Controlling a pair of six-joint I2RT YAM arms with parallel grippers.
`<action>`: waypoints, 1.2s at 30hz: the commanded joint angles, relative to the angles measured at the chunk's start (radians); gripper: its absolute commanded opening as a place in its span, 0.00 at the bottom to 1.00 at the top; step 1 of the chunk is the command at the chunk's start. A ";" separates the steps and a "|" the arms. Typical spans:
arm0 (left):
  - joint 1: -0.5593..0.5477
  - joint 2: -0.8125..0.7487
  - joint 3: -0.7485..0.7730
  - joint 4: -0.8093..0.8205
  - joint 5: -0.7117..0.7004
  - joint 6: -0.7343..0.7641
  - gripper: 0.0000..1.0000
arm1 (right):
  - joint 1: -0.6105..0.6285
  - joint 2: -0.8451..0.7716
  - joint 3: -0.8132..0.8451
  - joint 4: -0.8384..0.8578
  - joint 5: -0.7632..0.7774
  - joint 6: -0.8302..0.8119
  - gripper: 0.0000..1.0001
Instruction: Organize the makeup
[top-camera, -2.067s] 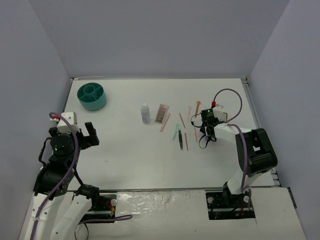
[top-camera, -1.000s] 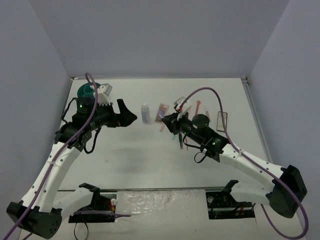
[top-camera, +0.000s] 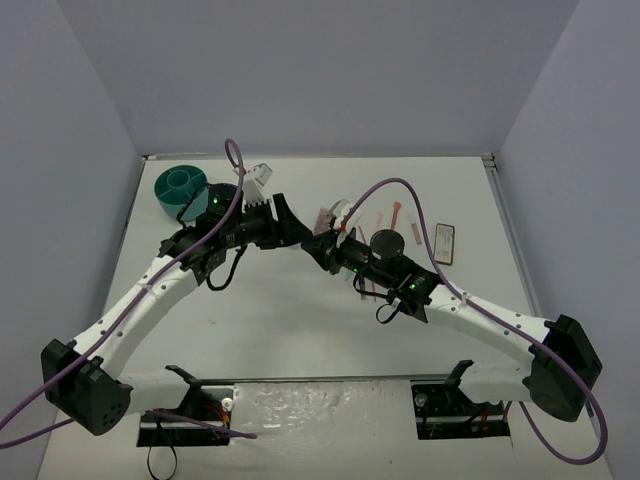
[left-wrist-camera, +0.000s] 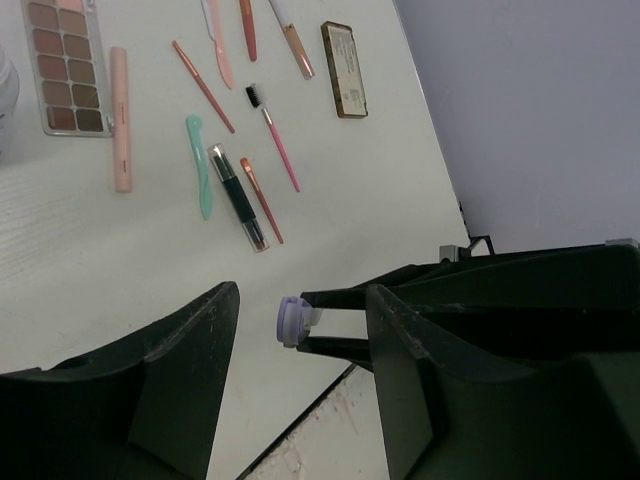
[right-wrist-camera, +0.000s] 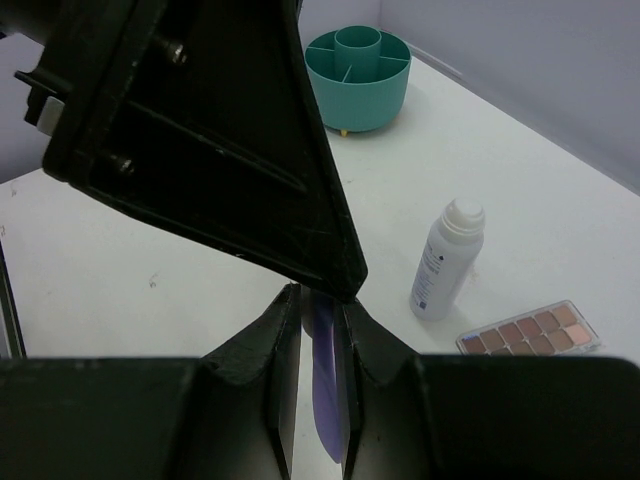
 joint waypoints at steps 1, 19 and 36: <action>-0.009 -0.009 0.024 0.094 0.000 -0.008 0.46 | 0.011 -0.013 0.048 0.110 -0.015 0.002 0.00; -0.008 -0.080 -0.024 0.124 -0.027 0.031 0.00 | 0.011 -0.002 0.032 0.134 0.011 0.029 0.42; 0.328 0.012 0.342 -0.347 -0.526 0.347 0.00 | 0.008 -0.187 -0.008 -0.193 0.405 -0.050 1.00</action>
